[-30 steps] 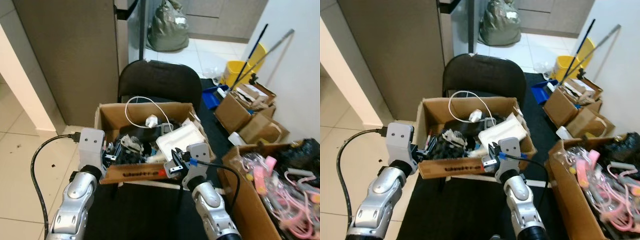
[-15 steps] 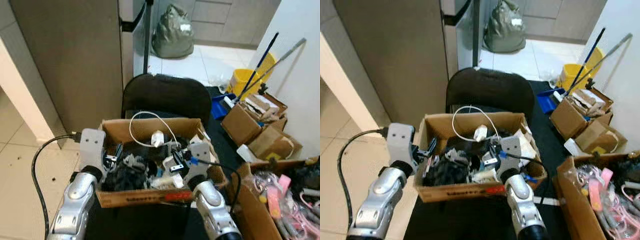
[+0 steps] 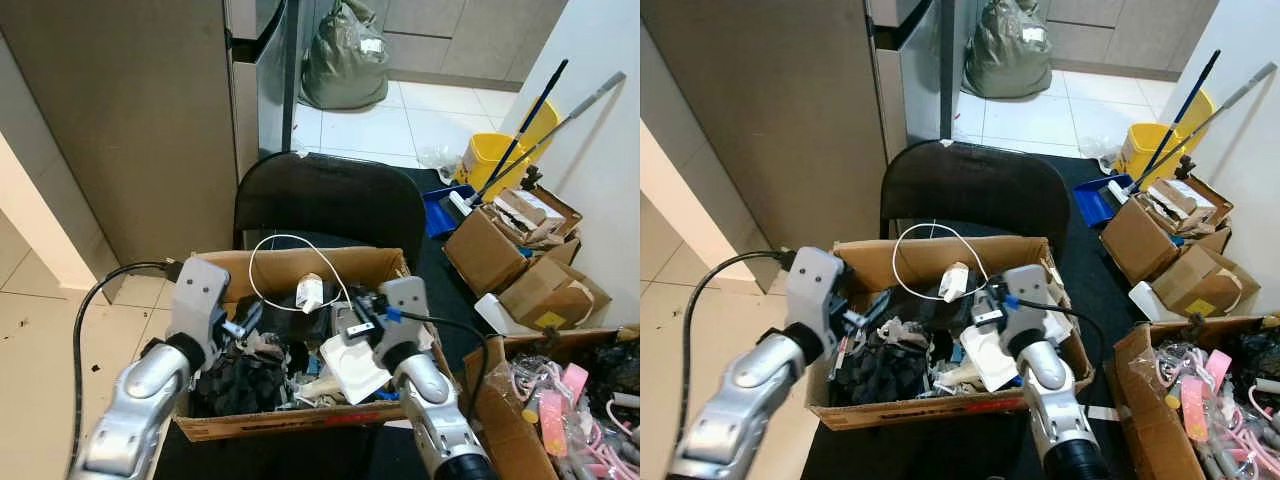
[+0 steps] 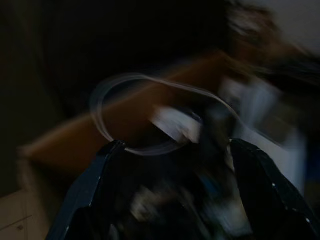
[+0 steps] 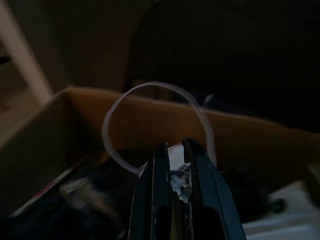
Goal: Picking trash to rubbish bin
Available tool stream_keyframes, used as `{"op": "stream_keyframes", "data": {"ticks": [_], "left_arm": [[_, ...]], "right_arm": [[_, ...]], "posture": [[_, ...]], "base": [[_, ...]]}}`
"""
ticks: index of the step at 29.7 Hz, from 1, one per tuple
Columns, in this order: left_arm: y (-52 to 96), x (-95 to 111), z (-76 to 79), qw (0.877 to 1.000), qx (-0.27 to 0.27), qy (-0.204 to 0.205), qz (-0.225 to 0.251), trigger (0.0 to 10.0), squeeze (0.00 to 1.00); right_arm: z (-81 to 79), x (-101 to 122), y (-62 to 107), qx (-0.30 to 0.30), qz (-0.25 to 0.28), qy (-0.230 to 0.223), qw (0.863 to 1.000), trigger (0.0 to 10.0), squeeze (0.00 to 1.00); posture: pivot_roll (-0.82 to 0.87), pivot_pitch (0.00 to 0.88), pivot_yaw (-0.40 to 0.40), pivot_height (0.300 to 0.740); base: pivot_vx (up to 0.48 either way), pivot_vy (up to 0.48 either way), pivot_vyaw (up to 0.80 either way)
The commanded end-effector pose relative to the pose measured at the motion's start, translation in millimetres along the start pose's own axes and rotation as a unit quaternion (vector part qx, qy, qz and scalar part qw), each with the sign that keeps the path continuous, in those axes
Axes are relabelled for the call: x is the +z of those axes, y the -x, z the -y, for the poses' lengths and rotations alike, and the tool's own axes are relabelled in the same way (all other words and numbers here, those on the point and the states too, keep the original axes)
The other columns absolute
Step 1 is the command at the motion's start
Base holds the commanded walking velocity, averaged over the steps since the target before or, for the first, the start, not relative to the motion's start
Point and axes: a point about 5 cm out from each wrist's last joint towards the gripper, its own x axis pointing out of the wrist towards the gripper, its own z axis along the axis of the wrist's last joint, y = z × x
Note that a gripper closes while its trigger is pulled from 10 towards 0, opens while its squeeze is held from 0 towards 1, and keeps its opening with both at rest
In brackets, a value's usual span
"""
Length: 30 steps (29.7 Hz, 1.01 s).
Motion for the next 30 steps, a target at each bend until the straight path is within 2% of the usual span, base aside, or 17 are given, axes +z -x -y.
{"op": "stream_keyframes", "data": {"ticks": [1, 7, 8, 13, 14, 15, 20, 21, 22, 24, 27, 28, 30], "left_arm": [[5.1, -7.0, 10.3, 0.998, -0.05, 0.005, -0.03, 10.0, 0.0], [11.4, -10.4, 12.2, 0.996, -0.072, 0.004, -0.06, 10.0, 0.0], [12.7, -10.5, 11.7, 0.995, -0.069, -0.003, -0.067, 10.0, 0.0], [14.8, -9.9, 11.8, 0.994, -0.075, -0.001, -0.075, 10.0, 0.0], [15.6, -10.1, 12.7, 0.994, -0.08, -0.001, -0.079, 10.0, 0.0], [15.7, -10.1, 13.1, 0.993, -0.081, -0.001, -0.08, 10.0, 0.0], [15.7, -10.1, 13.4, 0.993, -0.081, -0.001, -0.083, 10.0, 0.0], [14.6, -10.2, 12.0, 0.994, -0.073, -0.011, -0.083, 10.0, 0.0], [13.9, -10.0, 11.1, 0.994, -0.067, -0.016, -0.082, 10.0, 0.0], [12.6, -10.3, 8.6, 0.995, -0.054, -0.019, -0.083, 10.0, 0.0], [5.6, -8.2, -4.6, 0.997, 0.011, -0.017, -0.069, 10.0, 0.0], [5.6, -8.2, -4.6, 0.997, 0.011, -0.017, -0.069, 10.0, 0.0], [1.5, -6.6, -12.7, 0.997, 0.058, -0.009, -0.059, 10.0, 0.0]], "right_arm": [[-4.5, -9.8, -1.3, 0.028, -0.034, -0.01, 0.999, 10.0, 0.0], [-15.9, -5.5, -15.3, 0.077, -0.048, 0.021, 0.996, 10.0, 0.0], [-22.9, -3.3, -19.8, 0.103, -0.051, 0.012, 0.993, 10.0, 0.0], [-30.4, 1.0, -25.7, 0.131, -0.047, -0.003, 0.99, 10.0, 0.0], [-33.2, 4.6, -29.1, 0.143, -0.039, -0.017, 0.989, 10.0, 0.57], [-32.6, 6.2, -30.3, 0.139, -0.034, -0.022, 0.99, 10.0, 1.0], [-30.0, 8.3, -31.7, 0.126, -0.028, -0.03, 0.991, 10.0, 1.0], [-23.6, 9.4, -31.9, 0.101, -0.026, -0.022, 0.994, 10.0, 0.64], [-20.8, 10.1, -31.7, 0.092, -0.023, -0.021, 0.995, 10.0, 0.0], [-17.2, 10.9, -31.7, 0.083, -0.021, -0.024, 0.996, 10.0, 0.0], [4.3, 13.3, -28.9, 0.013, -0.012, -0.044, 0.999, 10.0, 0.0], [4.3, 13.3, -28.9, 0.013, -0.012, -0.044, 0.999, 10.0, 0.0], [15.1, 12.8, -24.8, -0.025, -0.008, -0.05, 0.998, 10.0, 0.0]], "posture": [[0.05, 0.131, -0.034, 0.74], [0.06, 0.131, -0.041, 0.74], [0.06, 0.131, -0.043, 0.74], [0.06, 0.13, -0.046, 0.74], [0.06, 0.131, -0.046, 0.74], [0.06, 0.132, -0.045, 0.74], [0.06, 0.132, -0.042, 0.74], [0.06, 0.132, -0.042, 0.74], [0.06, 0.133, -0.039, 0.74], [0.06, 0.133, -0.037, 0.74], [0.06, 0.133, -0.038, 0.74], [0.06, 0.133, -0.038, 0.74], [0.05, 0.132, -0.037, 0.74]], "base": [[0.0, 0.0, 0.0], [0.0, 0.0, 0.0], [0.0, 0.0, 0.0], [0.0, 0.0, 0.0], [0.0, 0.0, 0.0], [0.0, 0.0, 0.0], [0.0, 0.0, 0.0], [0.0, 0.0, 0.0], [0.0, 0.0, 0.0], [0.0, 0.0, 0.0], [0.0, 0.0, 0.0], [0.0, 0.0, 0.0], [0.0, 0.0, 0.0]]}}
